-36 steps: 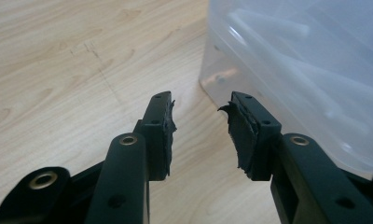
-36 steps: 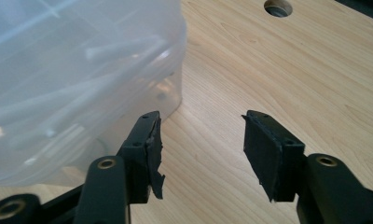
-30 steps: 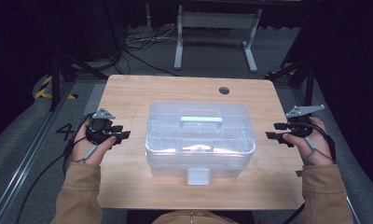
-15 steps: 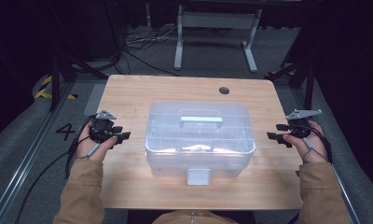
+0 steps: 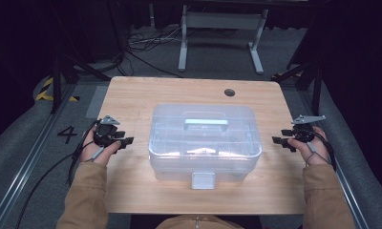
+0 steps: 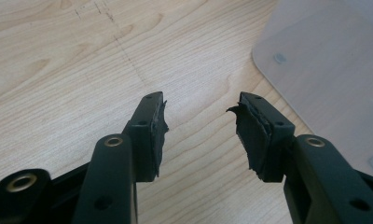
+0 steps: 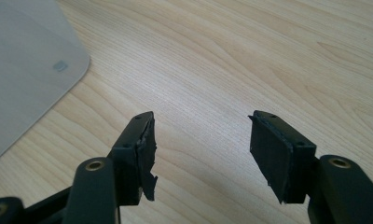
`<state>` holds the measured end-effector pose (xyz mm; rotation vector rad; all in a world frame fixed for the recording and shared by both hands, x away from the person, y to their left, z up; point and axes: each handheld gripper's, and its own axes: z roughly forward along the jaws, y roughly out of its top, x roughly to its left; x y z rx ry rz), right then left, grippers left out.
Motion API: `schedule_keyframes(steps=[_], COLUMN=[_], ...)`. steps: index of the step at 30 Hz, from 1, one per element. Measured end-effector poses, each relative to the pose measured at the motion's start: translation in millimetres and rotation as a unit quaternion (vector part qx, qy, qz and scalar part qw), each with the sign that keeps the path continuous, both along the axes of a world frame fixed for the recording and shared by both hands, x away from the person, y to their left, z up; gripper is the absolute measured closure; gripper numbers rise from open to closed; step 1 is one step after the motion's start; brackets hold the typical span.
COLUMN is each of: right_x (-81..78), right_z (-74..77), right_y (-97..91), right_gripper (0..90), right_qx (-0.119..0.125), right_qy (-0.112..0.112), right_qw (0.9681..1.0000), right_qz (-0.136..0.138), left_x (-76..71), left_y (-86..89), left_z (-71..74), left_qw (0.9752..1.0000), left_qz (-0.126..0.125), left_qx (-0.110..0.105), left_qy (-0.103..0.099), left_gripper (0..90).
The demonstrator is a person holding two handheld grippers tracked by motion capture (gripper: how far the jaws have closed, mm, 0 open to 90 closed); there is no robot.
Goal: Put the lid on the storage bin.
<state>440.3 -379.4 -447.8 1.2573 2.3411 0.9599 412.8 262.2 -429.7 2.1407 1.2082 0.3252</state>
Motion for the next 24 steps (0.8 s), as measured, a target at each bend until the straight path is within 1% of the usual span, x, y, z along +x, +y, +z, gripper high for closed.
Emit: schedule_keyframes(steps=[1, 3, 6, 10, 11, 14, 16, 18, 22, 24], right_x=[0.4, 1.7, 3.4, 5.4, 5.8, 6.9, 7.4, 7.8, 9.0, 9.3], right_z=[-1.5, -5.3, -10.8, -16.2, -17.6, -21.1, -22.3, -24.6, -29.0, -30.9], right_y=[0.2, -0.5, -0.7, -0.2, 0.2, 1.2, 1.2, 1.5, 1.2, 1.1], right_gripper=[41.1, 41.2, 41.3, 41.4, 41.7, 41.9, 42.0, 41.9, 41.9, 41.9], right_qx=[0.001, -0.001, 0.0, -0.002, -0.001, 0.0, 0.0, 0.002, 0.004, 0.004], right_qy=[0.0, 0.002, 0.004, 0.004, 0.004, 0.0, -0.002, -0.001, -0.003, -0.005], right_qw=[1.0, 1.0, 1.0, 1.0, 1.0, 1.0, 1.0, 1.0, 1.0, 1.0], right_qz=[-0.001, -0.001, -0.002, 0.002, 0.003, 0.004, 0.005, 0.003, 0.0, -0.001], left_x=[1.1, 1.8, 2.9, 4.8, 4.9, 5.9, 6.3, 6.4, 7.6, 8.3], left_y=[0.5, 0.7, 1.6, 3.6, 3.7, 4.4, 4.7, 3.5, 1.1, 0.7], left_z=[-2.6, -5.7, -10.3, -15.5, -16.9, -20.3, -21.0, -23.5, -27.4, -29.4], left_qw=[1.0, 1.0, 1.0, 0.9999, 0.9999, 0.9999, 0.9999, 1.0, 0.9998, 0.9999], left_qz=[-0.002, -0.001, 0.003, 0.0, 0.001, 0.0, -0.004, -0.001, -0.013, -0.012], left_qx=[0.006, 0.004, 0.008, 0.014, 0.011, 0.013, 0.012, 0.007, 0.012, 0.009], left_qy=[-0.001, 0.003, 0.002, 0.0, 0.002, 0.001, 0.004, 0.002, -0.004, -0.006], left_gripper=[51.4, 51.1, 49.9, 49.2, 49.1, 48.6, 48.3, 47.9, 45.8, 44.6])
